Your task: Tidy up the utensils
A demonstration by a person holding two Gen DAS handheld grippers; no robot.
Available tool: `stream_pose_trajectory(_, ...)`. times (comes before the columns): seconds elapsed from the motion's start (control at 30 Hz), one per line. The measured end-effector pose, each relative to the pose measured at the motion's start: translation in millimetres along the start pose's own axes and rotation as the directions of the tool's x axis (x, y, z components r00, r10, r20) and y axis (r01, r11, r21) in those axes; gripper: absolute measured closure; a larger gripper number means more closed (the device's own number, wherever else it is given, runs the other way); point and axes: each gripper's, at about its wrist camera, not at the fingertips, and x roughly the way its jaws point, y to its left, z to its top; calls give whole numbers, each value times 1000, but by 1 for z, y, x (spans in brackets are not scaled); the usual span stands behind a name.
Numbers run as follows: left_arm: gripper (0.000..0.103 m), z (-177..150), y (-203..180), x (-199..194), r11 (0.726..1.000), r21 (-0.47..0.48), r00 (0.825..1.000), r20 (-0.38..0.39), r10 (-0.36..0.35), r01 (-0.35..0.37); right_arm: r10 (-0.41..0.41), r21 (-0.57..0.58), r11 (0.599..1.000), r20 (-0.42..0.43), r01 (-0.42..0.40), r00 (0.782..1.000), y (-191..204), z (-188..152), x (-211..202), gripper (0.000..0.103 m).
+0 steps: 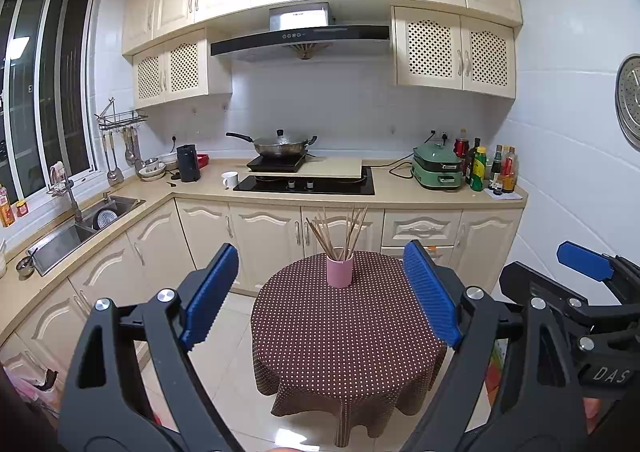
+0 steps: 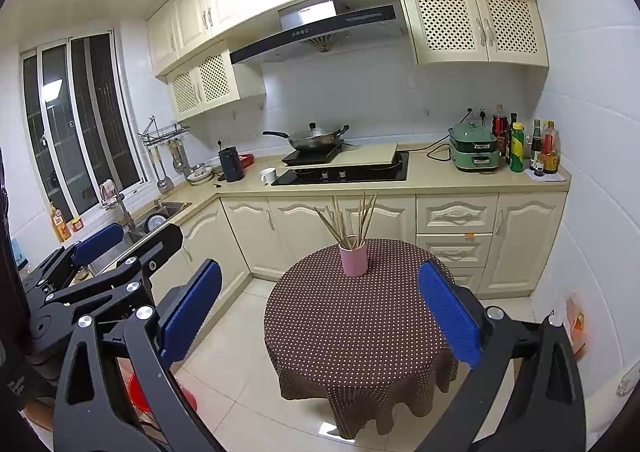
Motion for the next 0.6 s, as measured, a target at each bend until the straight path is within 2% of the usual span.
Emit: stream_pose_trajectory(0.6, 20, -1, 2, -3, 1000, -3, 1000, 0, -3, 3, 11, 4, 1000, -7, -11, 1000, -3, -1, 1, 8)
